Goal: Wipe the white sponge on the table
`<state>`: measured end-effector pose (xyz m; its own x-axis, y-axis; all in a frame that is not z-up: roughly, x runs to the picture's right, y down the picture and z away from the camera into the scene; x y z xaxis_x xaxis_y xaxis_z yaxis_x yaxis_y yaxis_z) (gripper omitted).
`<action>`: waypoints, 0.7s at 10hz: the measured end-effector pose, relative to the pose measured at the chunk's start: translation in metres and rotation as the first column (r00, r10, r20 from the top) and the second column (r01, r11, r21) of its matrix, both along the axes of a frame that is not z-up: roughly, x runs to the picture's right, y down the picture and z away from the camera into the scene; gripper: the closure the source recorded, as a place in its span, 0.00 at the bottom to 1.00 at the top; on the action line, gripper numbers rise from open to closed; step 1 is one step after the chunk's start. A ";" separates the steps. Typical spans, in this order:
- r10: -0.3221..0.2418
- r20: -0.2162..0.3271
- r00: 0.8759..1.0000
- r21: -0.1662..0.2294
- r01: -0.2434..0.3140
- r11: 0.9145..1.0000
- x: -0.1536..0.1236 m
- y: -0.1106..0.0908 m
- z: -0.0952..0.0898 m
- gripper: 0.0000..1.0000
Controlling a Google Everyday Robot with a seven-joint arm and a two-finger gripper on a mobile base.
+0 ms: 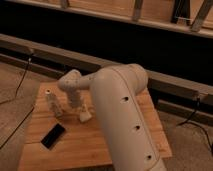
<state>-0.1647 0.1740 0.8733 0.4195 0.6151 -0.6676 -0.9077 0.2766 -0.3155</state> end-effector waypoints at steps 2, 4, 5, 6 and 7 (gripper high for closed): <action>-0.017 0.025 1.000 -0.036 0.018 0.999 0.004 0.021 -0.021 0.90; -0.043 0.037 0.998 -0.065 0.045 0.997 0.013 0.038 -0.036 0.90; -0.051 0.028 0.998 -0.078 0.053 0.996 0.023 0.044 -0.040 0.90; -0.057 0.016 0.998 -0.088 0.058 0.994 0.032 0.049 -0.043 0.90; -0.057 -0.007 0.998 -0.098 0.056 0.994 0.044 0.052 -0.044 0.90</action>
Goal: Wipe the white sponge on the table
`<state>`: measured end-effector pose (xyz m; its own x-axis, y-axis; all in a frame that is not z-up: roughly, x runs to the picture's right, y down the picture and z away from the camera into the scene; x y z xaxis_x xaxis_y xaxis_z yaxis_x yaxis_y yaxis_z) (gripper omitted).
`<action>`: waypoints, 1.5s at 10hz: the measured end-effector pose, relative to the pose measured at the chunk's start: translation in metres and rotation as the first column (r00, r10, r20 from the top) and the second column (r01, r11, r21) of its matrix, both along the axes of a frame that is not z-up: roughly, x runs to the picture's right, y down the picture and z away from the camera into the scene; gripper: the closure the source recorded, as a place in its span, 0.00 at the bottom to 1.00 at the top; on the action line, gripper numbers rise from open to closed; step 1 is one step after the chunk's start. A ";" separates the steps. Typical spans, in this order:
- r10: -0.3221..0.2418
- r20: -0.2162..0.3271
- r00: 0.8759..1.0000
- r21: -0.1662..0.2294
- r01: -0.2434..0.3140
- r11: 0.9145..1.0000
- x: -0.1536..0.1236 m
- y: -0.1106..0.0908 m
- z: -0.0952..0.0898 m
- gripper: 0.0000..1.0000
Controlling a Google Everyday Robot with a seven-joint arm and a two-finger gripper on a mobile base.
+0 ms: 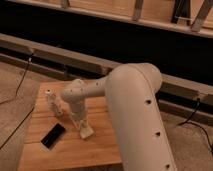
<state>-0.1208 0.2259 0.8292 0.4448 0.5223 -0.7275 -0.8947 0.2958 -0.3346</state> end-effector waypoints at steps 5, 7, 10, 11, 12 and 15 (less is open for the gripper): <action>0.015 -0.147 0.989 0.030 -0.011 0.999 0.069 -0.009 0.015 0.90; 0.036 -0.190 0.981 0.052 -0.027 0.998 0.086 -0.018 0.022 0.90; 0.077 -0.252 0.965 0.092 -0.055 0.994 0.114 -0.035 0.028 0.90; 0.085 -0.261 0.962 0.101 -0.060 0.993 0.118 -0.039 0.029 0.90; 0.098 -0.269 0.958 0.109 -0.070 0.992 0.120 -0.042 0.030 0.90; 0.107 -0.223 0.969 0.107 -0.084 0.991 0.091 -0.042 0.031 0.90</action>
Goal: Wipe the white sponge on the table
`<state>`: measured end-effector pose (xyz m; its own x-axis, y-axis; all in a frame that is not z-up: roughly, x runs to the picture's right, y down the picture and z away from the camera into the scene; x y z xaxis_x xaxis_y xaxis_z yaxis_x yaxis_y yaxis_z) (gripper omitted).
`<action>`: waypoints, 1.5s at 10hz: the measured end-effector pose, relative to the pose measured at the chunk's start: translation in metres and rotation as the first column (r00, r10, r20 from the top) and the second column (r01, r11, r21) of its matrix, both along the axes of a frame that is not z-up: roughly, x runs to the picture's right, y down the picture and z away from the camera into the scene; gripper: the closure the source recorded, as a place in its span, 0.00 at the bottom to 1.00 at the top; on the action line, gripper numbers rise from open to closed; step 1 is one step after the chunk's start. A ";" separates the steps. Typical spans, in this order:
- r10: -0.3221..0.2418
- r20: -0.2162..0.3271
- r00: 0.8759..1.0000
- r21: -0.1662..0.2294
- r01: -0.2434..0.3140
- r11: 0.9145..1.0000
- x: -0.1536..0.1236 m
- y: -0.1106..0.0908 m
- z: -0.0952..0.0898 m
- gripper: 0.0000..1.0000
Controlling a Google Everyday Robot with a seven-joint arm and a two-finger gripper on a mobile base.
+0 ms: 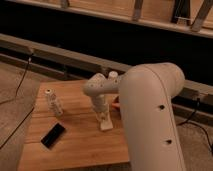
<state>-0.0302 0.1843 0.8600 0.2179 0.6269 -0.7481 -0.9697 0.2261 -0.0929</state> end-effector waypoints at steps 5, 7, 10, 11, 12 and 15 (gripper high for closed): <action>-0.010 0.132 0.991 -0.001 0.011 1.000 -0.066 0.003 -0.004 0.90; -0.024 0.167 0.986 -0.004 0.025 1.000 -0.081 0.006 -0.007 0.90; -0.041 0.129 0.991 -0.028 0.045 0.999 -0.052 0.016 -0.013 0.90; -0.043 0.105 0.994 -0.035 0.047 0.998 -0.039 0.020 -0.014 0.90; -0.044 0.076 0.996 -0.043 0.047 0.998 -0.022 0.024 -0.016 0.90; -0.027 0.010 1.000 -0.047 0.027 0.999 0.011 0.031 -0.019 0.90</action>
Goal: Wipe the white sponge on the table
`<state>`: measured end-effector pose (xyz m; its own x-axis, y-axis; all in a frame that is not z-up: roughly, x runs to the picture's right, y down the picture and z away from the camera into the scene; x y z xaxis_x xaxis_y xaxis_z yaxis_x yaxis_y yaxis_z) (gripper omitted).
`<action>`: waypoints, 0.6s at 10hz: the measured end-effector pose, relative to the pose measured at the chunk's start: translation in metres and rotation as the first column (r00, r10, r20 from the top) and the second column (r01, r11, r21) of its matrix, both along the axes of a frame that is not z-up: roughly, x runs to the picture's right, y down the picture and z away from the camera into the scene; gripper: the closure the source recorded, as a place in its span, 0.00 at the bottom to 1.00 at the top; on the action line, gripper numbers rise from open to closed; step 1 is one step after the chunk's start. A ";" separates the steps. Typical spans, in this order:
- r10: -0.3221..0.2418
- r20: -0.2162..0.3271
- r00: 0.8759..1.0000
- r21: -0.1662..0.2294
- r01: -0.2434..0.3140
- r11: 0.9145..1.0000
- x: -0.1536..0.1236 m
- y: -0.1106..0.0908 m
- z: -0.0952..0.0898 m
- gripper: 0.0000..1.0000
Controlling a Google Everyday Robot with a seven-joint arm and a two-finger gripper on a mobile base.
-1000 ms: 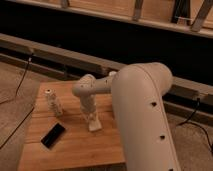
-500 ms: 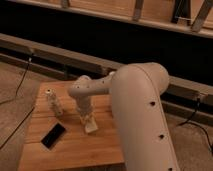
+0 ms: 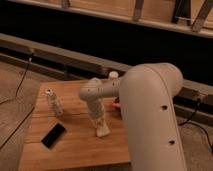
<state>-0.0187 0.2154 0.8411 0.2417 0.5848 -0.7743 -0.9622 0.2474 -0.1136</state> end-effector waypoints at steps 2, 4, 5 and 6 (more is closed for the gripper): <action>0.023 -0.031 0.999 0.012 -0.023 1.000 0.014 0.004 -0.003 0.90; 0.027 -0.024 0.999 0.021 -0.027 0.999 0.008 0.009 -0.006 0.90; 0.028 -0.009 1.000 0.014 -0.027 1.000 -0.003 0.015 -0.011 0.90; 0.024 0.016 1.000 0.008 -0.024 1.000 -0.017 0.022 -0.016 0.90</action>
<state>-0.0360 0.2373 0.8249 0.2393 0.5968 -0.7659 -0.9661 0.2250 -0.1266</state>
